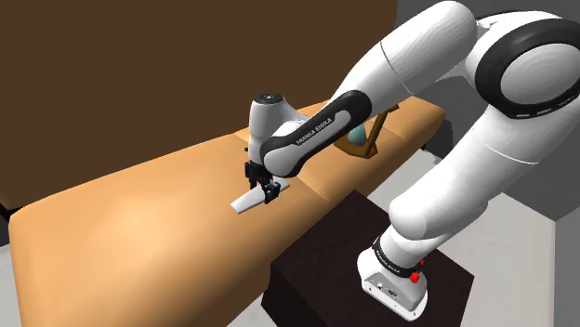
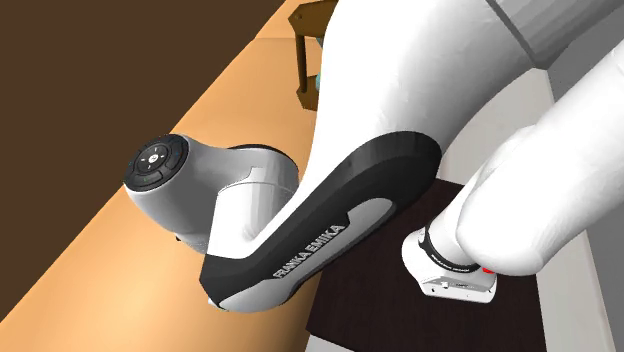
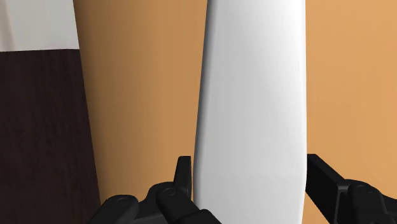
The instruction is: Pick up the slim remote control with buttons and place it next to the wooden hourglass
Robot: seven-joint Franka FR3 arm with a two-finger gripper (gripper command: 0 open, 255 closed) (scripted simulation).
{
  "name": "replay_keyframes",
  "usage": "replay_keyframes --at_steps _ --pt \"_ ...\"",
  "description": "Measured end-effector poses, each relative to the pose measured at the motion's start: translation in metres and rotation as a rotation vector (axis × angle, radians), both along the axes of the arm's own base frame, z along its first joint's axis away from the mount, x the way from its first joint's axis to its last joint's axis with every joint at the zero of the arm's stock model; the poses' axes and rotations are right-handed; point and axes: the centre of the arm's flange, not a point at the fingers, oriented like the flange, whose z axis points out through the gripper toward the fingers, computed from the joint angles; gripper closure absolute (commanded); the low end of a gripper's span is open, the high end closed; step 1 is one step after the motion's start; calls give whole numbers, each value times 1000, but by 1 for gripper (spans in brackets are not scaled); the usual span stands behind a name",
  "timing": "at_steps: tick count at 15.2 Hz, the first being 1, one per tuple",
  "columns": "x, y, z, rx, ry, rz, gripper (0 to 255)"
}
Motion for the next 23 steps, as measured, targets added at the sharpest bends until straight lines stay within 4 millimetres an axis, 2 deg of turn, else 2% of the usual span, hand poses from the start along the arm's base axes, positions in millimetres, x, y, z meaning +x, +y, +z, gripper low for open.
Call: replay_keyframes --at_steps 23 --pt "-1 0 121 1 0 -1 255"
